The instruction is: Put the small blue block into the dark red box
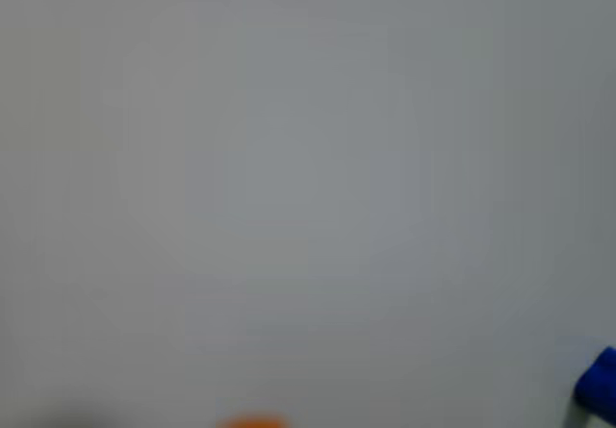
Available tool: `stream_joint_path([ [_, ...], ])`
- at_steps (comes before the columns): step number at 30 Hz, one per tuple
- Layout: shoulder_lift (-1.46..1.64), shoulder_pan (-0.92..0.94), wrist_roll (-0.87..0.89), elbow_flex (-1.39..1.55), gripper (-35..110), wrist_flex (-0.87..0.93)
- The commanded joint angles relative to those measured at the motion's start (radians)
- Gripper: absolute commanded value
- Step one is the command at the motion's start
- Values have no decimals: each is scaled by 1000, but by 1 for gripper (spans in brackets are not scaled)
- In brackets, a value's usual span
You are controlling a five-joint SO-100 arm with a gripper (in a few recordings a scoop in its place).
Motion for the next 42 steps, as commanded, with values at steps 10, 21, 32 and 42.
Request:
stream_joint_path([
  [10, 3, -17, 9, 15, 0, 9],
  [21, 12, -28, 15, 15, 0, 11],
  [32, 9, -49, 321, -66, 4, -12],
  [42, -146, 163, 779, -222, 15, -28],
])
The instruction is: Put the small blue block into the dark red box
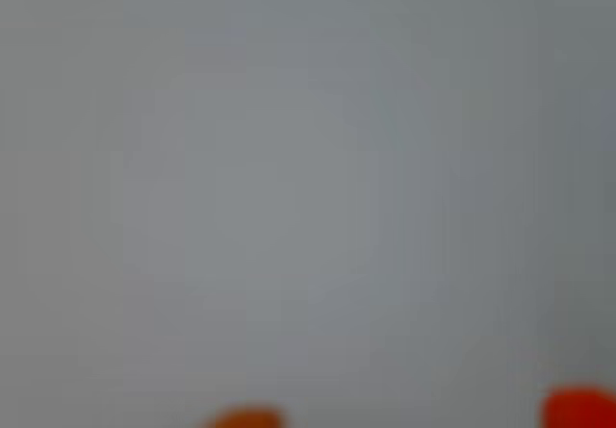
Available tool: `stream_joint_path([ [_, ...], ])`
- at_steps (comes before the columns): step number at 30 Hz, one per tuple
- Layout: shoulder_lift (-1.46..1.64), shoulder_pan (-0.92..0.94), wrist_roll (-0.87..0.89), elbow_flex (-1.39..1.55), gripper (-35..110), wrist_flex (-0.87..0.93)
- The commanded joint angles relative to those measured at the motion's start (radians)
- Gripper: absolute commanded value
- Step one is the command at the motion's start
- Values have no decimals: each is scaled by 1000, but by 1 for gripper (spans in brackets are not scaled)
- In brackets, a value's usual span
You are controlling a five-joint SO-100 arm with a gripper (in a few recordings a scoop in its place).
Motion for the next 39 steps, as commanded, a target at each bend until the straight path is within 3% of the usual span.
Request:
stream_joint_path([
  [1, -86, 58, 84, -132, 16, -2],
  [10, -746, 190, 255, -614, 20, 107],
  [20, -1117, 267, 304, -962, 23, 198],
  [39, -1655, 241, 242, -1350, 24, 127],
])
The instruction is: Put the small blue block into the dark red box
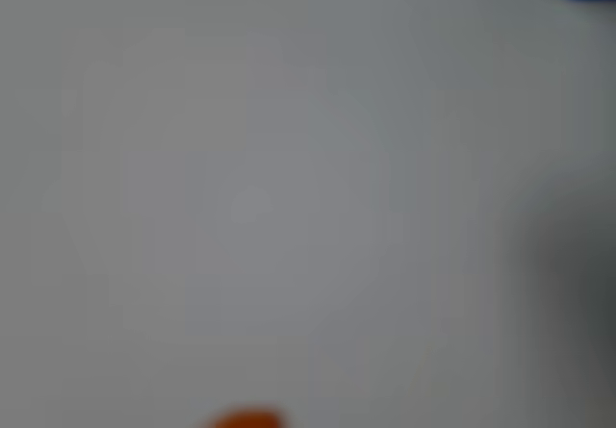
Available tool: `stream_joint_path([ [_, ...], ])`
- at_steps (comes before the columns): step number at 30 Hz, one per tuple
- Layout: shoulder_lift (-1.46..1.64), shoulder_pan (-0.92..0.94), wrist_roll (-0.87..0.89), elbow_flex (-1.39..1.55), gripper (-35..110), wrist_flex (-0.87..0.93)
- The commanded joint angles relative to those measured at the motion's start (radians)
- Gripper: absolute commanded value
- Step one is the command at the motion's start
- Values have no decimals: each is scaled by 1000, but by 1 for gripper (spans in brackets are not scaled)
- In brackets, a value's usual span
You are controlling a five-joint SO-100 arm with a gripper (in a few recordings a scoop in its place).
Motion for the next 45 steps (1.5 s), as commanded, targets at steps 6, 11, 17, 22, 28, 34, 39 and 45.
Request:
stream_joint_path([
  [6, -112, 11, -44, -190, 24, 25],
  [11, -175, 25, -54, -239, 24, 28],
  [17, -250, 29, -61, -296, 24, 37],
  [22, -299, 18, -64, -310, 24, 28],
  [28, -367, 11, -86, -374, 24, 44],
  [34, -416, 11, -106, -437, 24, 74],
  [39, -440, 9, -117, -457, 24, 71],
  [45, -526, -5, -126, -557, 24, 106],
])
